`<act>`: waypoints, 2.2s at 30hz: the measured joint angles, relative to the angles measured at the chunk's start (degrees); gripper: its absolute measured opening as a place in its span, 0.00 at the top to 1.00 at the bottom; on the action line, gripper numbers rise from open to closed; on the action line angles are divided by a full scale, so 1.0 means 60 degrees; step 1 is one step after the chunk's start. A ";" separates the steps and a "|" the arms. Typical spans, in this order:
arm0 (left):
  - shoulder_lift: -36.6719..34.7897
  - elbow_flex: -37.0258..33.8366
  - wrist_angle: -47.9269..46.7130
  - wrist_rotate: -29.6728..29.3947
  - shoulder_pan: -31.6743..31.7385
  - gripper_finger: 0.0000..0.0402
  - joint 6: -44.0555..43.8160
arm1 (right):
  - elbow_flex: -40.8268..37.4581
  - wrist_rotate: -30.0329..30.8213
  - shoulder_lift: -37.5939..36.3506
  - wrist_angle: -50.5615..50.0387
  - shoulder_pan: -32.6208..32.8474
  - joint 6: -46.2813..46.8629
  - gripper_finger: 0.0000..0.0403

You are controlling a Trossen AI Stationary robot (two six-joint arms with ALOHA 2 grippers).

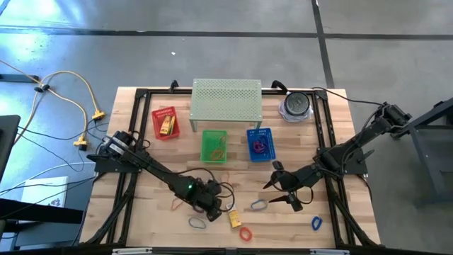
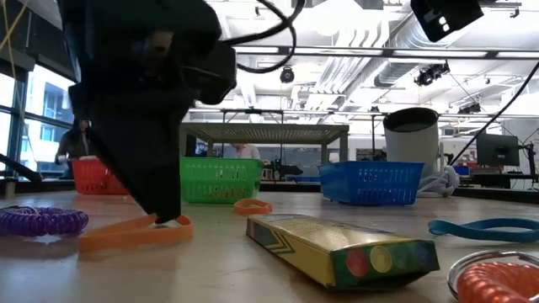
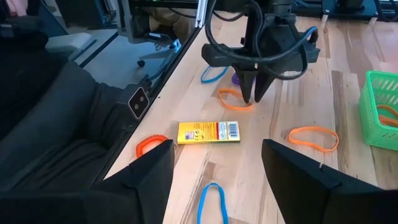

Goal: Pick & Place Office Desk Supplies
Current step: Put the orange rubber band into the green bin

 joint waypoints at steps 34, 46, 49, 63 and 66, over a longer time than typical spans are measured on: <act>-0.0732 0.0171 -0.0207 -0.0218 0.0204 1.00 0.1681 | 0.0000 -0.0007 0.0000 0.0060 0.0000 0.0025 0.43; -0.2797 0.0171 -0.1239 -0.1878 0.0937 1.00 0.2700 | 0.0000 0.0011 0.0000 0.0058 0.0000 0.0244 0.43; -0.3257 0.0171 -0.1437 -0.2104 0.1612 1.00 0.3021 | -0.0004 0.0018 0.0003 0.0070 0.0000 0.0238 0.43; -0.3008 0.0167 -0.2222 -0.1062 0.4765 1.00 0.3850 | -0.0093 0.0005 0.0004 0.0227 0.0000 0.0175 0.43; -0.2779 0.0168 -0.2431 -0.1033 0.4967 1.00 0.4016 | -0.0120 0.0010 0.0004 0.0196 0.0000 0.0175 0.43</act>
